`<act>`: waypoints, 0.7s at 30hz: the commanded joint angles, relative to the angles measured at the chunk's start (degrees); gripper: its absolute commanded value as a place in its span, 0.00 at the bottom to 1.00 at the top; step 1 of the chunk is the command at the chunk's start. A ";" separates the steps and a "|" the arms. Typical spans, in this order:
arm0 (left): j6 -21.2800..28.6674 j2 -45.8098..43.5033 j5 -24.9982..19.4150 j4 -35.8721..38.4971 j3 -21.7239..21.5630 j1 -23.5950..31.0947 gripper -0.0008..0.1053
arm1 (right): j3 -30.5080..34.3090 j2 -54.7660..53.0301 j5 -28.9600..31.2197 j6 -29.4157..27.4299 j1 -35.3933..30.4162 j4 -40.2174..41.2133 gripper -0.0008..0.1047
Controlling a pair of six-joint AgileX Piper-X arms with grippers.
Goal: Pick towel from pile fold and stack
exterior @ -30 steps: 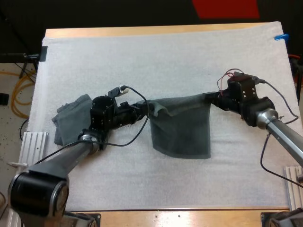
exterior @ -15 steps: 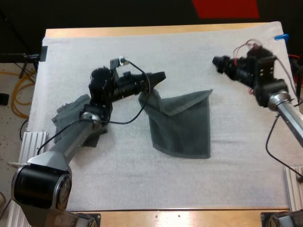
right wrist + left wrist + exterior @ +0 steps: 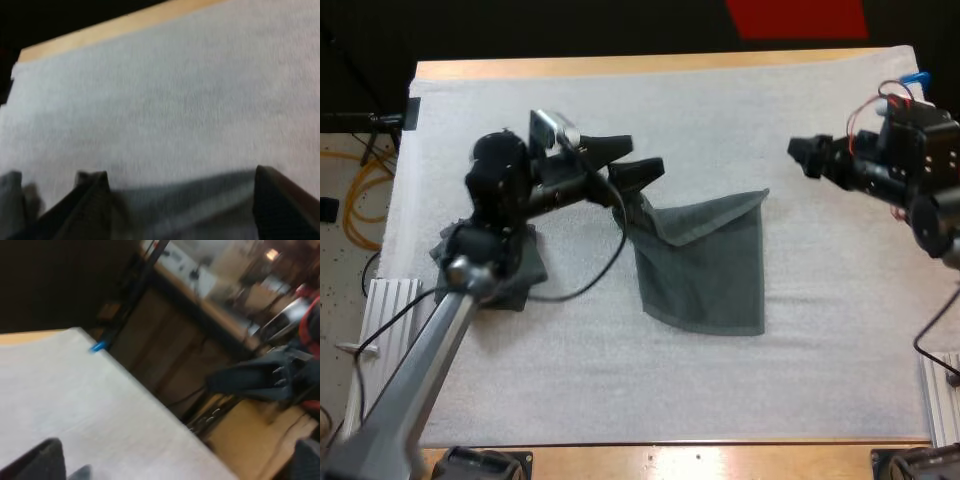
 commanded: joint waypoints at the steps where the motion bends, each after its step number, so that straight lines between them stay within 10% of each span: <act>1: 4.96 -2.57 -2.77 7.43 -0.26 0.09 0.81 | -0.54 -1.65 -0.50 -1.36 0.14 4.35 0.57; 10: 22.82 -15.25 -18.24 38.72 -0.26 0.09 0.81 | -0.02 -6.94 -1.13 -5.26 1.19 22.62 0.57; 21: 25.63 -24.03 -21.32 52.95 1.37 0.09 0.81 | 17.47 -7.84 -0.91 2.53 11.20 14.96 0.57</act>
